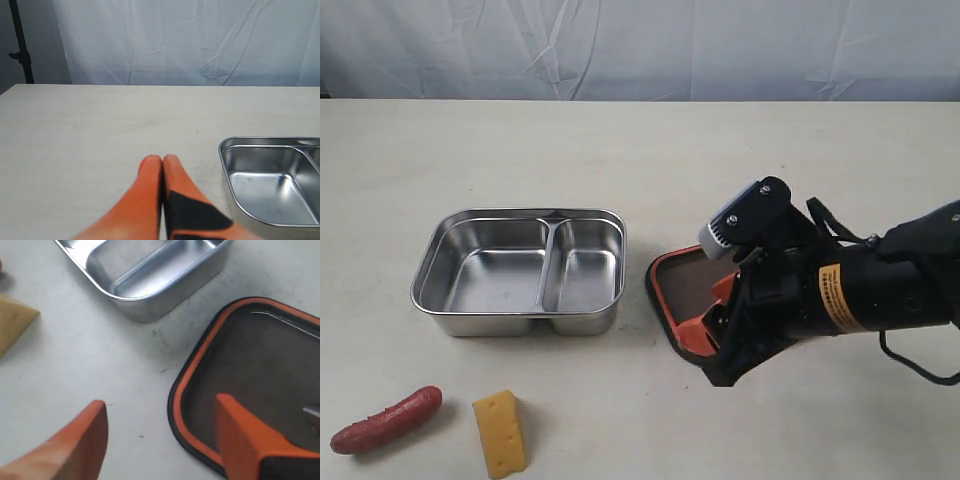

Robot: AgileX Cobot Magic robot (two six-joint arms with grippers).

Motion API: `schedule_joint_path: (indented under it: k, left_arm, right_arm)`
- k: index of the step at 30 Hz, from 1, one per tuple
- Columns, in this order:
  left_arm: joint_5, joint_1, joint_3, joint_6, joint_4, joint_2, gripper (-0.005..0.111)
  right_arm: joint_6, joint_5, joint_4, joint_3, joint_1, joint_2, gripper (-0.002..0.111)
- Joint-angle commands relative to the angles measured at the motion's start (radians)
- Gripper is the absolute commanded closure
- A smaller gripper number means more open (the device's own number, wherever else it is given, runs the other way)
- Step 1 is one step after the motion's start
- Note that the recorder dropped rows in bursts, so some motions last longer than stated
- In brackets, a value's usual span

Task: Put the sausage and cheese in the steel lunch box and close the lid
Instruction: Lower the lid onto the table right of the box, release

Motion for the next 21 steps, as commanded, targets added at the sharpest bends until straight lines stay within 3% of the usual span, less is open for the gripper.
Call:
schedule_joint_path:
  k: [1, 3, 6, 7, 16, 21]
  left_arm:
    - [-0.006, -0.006, 0.004, 0.000, -0.009, -0.004, 0.107]
    - [-0.006, -0.006, 0.004, 0.000, -0.009, -0.004, 0.107]
    - [-0.006, -0.006, 0.004, 0.000, 0.002, -0.004, 0.107]
    - [-0.006, -0.006, 0.004, 0.000, 0.002, -0.004, 0.107]
    - [-0.006, -0.006, 0.004, 0.000, 0.002, -0.004, 0.107]
    - [-0.006, -0.006, 0.004, 0.000, 0.002, -0.004, 0.107]
  right_arm:
    - [-0.005, 0.022, 0.000, -0.031, 0.002, -0.039, 0.052]
    - [0.033, 0.011, 0.000, -0.058, 0.002, -0.069, 0.068]
    - [0.085, -0.046, 0.000, -0.091, 0.002, -0.107, 0.104]
    - [0.089, -0.075, 0.000, -0.098, 0.002, -0.117, 0.108]
    - [0.152, -0.336, 0.000, -0.115, 0.002, -0.126, 0.107]
    - [0.141, -0.331, 0.000, -0.115, 0.002, -0.126, 0.107]
